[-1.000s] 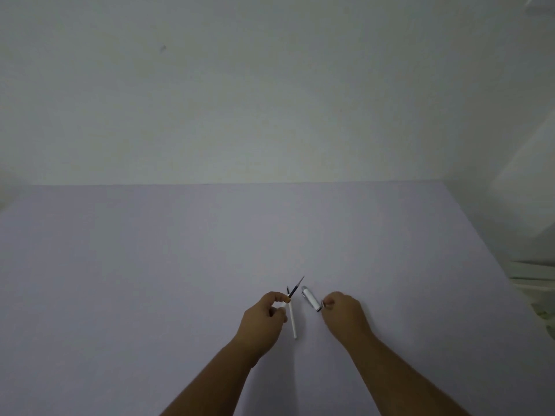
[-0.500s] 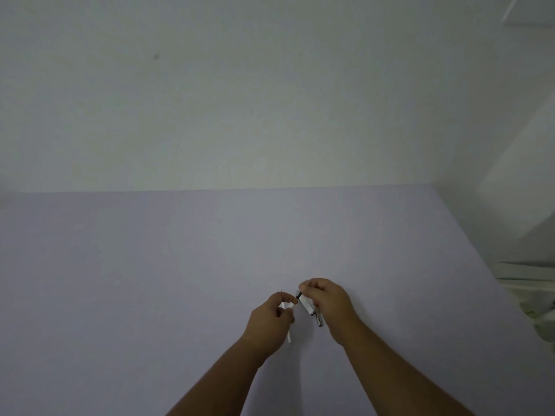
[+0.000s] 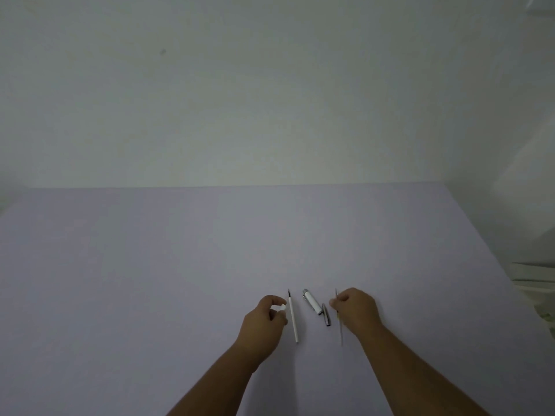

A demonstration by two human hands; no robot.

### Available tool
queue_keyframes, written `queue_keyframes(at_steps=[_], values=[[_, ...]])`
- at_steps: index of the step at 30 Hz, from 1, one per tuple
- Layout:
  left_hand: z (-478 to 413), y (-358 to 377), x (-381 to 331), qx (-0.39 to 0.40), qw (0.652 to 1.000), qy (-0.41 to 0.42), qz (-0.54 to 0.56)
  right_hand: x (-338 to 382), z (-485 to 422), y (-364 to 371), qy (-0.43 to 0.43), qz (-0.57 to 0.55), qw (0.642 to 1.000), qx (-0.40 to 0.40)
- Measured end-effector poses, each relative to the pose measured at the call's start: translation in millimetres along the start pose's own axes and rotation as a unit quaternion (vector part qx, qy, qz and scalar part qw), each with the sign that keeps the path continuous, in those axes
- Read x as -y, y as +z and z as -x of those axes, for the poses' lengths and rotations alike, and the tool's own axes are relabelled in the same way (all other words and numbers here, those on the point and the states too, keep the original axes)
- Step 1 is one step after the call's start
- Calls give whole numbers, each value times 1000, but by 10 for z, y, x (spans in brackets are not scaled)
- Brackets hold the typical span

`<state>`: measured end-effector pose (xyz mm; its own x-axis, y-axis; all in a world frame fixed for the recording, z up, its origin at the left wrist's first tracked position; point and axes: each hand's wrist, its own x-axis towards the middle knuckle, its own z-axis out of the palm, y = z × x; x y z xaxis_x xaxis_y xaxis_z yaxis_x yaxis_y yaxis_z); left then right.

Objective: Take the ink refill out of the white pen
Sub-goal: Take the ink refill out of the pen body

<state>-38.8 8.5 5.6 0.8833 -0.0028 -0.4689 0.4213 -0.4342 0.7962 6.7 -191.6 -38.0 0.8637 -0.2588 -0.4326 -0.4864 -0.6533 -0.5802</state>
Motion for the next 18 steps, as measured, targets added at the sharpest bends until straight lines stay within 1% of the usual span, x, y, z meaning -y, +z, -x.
queue_keyframes(at_steps=[10, 12, 14, 15, 18], values=[[11, -50, 79, -11, 1000, 2, -2, -2, 53, 82, 6, -18, 999, -36], [11, -68, 91, -16, 1000, 2, 0, 53, 108, 85, -11, -27, 998, -55], [5, -87, 98, -24, 1000, -1, -1, 183, 191, 96, -52, -35, 995, -74], [1, -96, 104, -29, 1000, -2, -3, 252, 229, 141, -75, -34, 994, -66], [1, -136, 147, -45, 999, -4, -18, 451, 352, 386, -109, 52, 992, 41]])
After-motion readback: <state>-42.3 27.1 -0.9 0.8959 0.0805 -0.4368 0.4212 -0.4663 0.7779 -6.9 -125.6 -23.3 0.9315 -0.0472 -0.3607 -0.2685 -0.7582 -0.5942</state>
